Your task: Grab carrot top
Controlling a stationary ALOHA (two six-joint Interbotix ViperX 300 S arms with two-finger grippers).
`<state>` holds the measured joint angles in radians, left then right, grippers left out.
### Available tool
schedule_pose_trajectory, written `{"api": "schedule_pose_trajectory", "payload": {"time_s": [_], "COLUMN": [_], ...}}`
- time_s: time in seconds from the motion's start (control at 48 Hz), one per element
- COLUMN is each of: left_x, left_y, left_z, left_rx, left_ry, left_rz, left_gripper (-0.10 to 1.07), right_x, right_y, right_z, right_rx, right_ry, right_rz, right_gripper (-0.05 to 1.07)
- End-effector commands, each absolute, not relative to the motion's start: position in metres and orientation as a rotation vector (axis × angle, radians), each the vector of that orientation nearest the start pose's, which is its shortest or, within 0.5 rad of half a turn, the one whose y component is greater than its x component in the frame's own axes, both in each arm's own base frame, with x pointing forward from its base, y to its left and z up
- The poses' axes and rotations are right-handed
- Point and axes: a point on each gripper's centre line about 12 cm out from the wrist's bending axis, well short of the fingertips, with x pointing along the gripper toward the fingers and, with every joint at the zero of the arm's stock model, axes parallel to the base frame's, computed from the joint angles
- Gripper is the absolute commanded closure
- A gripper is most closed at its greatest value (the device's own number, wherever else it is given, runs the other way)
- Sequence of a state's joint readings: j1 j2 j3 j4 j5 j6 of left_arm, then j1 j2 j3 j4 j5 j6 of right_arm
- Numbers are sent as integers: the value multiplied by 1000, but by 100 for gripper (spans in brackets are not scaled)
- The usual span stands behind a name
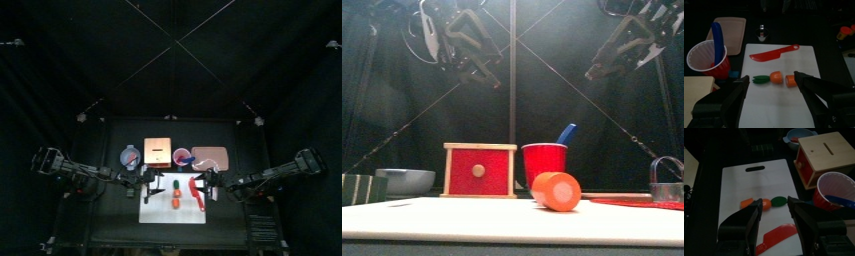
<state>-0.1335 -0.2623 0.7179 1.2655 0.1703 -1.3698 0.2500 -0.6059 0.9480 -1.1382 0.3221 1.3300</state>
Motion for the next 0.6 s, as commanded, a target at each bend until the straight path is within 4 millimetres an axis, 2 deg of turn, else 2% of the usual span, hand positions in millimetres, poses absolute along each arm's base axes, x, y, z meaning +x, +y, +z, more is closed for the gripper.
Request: {"api": "schedule_pose_trajectory", "payload": {"time_s": [0.0,0.312,0.583], "left_x": [351,350,359], "left_y": [-25,-15,-18], "left_z": [247,239,239], "left_rx": [-38,-57,-44], "left_ry": [489,512,516], "left_rz": [62,97,91], "left_gripper": [-4,-4,-4], "right_x": [262,261,261], "right_y": [29,21,21], "right_z": [261,256,256], "right_rx": [90,85,83], "right_ry": [438,446,446], "right_rz": [-94,-124,-124], "right_gripper": [22,22,22]}}
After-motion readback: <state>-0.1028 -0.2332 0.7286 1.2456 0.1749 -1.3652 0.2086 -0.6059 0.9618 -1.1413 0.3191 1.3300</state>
